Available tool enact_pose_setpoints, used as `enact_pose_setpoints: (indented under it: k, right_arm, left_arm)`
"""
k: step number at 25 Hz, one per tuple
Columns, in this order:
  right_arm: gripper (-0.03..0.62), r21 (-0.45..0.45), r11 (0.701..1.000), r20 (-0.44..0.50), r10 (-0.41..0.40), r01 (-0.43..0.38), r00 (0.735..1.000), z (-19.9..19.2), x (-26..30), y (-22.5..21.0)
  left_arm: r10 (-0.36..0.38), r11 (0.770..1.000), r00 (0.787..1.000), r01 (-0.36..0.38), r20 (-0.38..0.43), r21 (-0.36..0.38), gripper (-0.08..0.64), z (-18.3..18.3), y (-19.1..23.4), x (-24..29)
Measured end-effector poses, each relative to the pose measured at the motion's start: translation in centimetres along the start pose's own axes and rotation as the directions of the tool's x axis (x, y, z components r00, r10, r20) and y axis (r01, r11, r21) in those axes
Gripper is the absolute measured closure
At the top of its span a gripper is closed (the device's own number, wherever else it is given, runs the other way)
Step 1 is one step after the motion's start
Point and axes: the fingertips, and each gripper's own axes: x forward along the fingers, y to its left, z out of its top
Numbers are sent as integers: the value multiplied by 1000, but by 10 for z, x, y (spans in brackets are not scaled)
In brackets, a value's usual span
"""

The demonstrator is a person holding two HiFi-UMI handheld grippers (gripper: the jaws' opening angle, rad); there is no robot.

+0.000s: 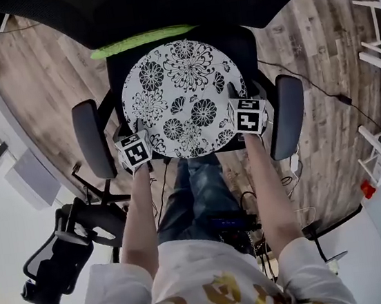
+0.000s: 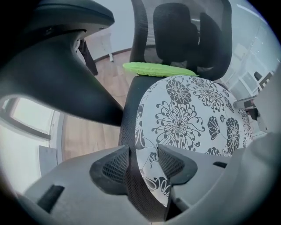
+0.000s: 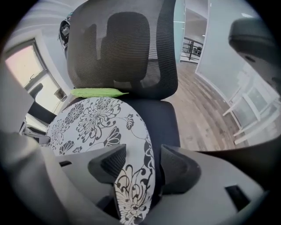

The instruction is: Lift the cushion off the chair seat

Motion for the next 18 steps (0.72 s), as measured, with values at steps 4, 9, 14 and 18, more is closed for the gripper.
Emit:
enact_pose_setpoints:
  k: [4, 9, 14, 18]
  right_arm:
    - [372, -8, 1000, -27, 0, 0, 1000, -7, 7, -1]
    - [372, -24, 999, -56, -26, 24, 998, -9, 11, -4]
    - [430, -162, 987, -98, -10, -5, 995, -6, 11, 5]
    - [558, -190, 981, -112, 10, -31, 994, -5, 10, 14]
  left_arm:
    - [-4, 1000, 999, 3, -45, -20, 374, -3, 0, 1]
    - [21, 1000, 999, -21, -45, 3, 374, -3, 0, 5]
    - [13, 997, 998, -8, -69, 78, 468, -2, -14, 1]
    - [32, 987, 996, -17, -88, 162, 528, 1, -20, 1]
